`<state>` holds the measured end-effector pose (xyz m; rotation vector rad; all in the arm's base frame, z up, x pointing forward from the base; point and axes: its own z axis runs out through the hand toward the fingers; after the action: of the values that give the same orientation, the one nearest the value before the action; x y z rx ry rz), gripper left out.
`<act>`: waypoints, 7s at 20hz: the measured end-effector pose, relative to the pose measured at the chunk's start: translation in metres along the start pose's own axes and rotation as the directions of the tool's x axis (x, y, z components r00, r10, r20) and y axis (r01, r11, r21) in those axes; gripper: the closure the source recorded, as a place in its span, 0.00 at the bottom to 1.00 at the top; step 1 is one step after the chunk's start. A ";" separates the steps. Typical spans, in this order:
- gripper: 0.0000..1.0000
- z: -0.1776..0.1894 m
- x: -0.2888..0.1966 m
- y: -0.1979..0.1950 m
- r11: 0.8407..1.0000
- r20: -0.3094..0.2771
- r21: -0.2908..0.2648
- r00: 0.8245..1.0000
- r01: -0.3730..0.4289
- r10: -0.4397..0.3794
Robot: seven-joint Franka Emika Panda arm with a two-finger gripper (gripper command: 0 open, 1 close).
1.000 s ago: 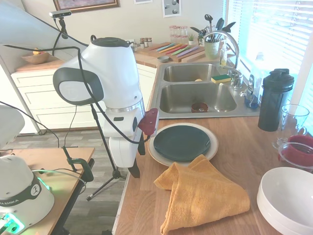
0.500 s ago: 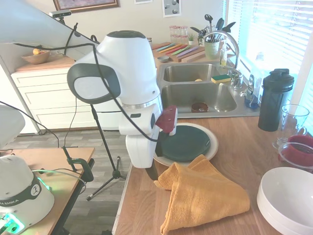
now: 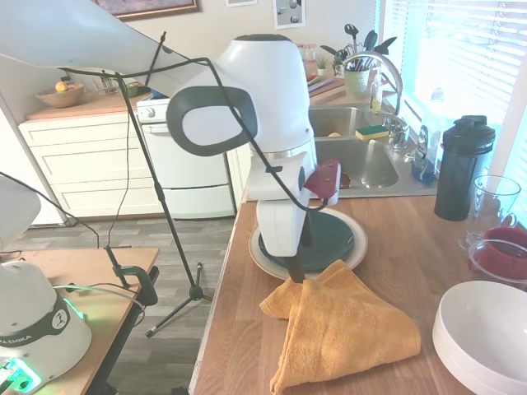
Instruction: Wipe the blue plate in counterclockwise motion
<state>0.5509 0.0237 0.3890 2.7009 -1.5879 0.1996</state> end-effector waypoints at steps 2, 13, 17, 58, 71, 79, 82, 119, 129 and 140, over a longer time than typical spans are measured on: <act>0.00 0.016 0.014 -0.002 0.998 -0.005 -0.022 0.999 -0.052 0.052; 1.00 0.060 0.027 0.000 0.972 -0.061 -0.066 0.974 -0.224 0.220; 1.00 0.069 0.021 -0.003 0.973 -0.057 -0.077 0.975 -0.219 0.215; 1.00 0.013 0.043 0.018 0.992 0.123 -0.046 0.985 -0.116 0.121; 1.00 -0.129 -0.026 0.025 0.995 0.104 0.043 0.990 0.089 -0.094; 1.00 -0.153 -0.108 0.005 0.974 0.085 0.046 0.971 0.222 -0.225; 1.00 -0.156 -0.133 -0.002 0.966 0.079 0.043 0.963 0.255 -0.258; 1.00 -0.010 -0.147 -0.087 0.963 0.175 -0.113 0.959 0.244 -0.223; 1.00 -0.004 -0.208 -0.076 0.938 0.099 -0.105 0.942 0.332 -0.322; 1.00 -0.002 -0.161 0.011 0.958 0.088 -0.046 0.957 0.283 -0.278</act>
<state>0.4640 0.1589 0.3721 2.8784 -1.1825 0.0414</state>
